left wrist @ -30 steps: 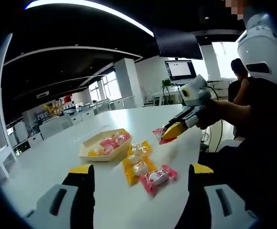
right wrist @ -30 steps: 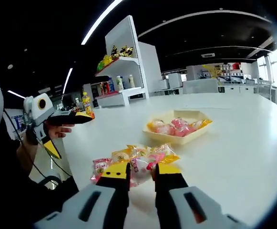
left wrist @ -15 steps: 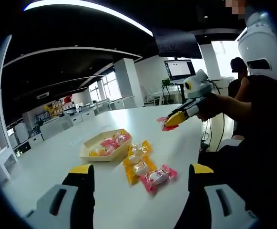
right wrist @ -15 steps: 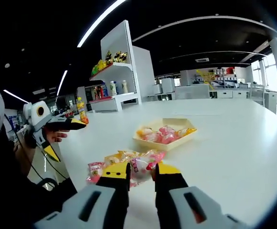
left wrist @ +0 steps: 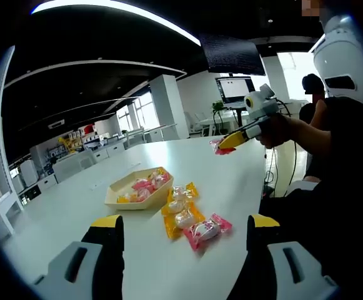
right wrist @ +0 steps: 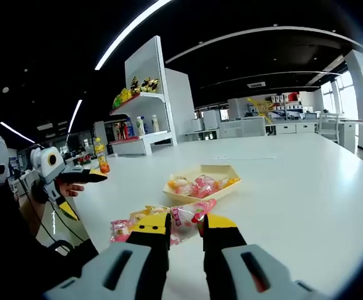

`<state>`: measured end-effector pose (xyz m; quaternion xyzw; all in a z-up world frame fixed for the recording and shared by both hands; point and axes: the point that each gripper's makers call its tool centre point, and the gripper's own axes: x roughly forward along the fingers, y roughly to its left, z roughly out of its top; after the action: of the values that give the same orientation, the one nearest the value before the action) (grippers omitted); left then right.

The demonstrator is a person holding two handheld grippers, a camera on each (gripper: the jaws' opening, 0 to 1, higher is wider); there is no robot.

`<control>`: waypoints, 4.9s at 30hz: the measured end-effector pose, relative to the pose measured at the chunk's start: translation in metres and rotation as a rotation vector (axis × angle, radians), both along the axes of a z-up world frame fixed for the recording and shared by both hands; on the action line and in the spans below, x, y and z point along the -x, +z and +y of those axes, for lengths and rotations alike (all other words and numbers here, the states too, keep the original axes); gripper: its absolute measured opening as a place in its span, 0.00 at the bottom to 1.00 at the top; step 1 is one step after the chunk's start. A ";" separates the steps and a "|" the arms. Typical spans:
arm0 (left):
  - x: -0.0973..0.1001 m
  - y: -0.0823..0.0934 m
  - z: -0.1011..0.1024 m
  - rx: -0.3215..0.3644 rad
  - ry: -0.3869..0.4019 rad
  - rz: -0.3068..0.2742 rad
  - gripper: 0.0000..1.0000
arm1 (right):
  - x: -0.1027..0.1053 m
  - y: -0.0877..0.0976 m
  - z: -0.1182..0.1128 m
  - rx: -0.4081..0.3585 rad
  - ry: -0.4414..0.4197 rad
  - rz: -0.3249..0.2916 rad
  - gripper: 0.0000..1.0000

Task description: Pick up the marshmallows scattered on the table and place them into the bowl on the table

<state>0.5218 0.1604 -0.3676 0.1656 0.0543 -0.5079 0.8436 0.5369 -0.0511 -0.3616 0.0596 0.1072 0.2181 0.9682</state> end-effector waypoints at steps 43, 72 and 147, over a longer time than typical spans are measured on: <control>-0.003 0.000 0.003 -0.022 0.016 -0.014 0.79 | -0.001 0.013 -0.014 -0.055 -0.030 -0.007 0.19; -0.005 -0.001 0.007 -0.034 0.020 -0.019 0.78 | -0.029 0.042 0.008 -0.056 0.028 -0.059 0.19; -0.024 -0.008 0.015 -0.051 0.027 0.009 0.76 | -0.156 -0.019 0.089 0.010 0.111 0.043 0.19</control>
<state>0.5459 0.1757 -0.3753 0.1839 0.0734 -0.4958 0.8456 0.6929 0.0378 -0.3801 0.0532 0.1324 0.2697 0.9523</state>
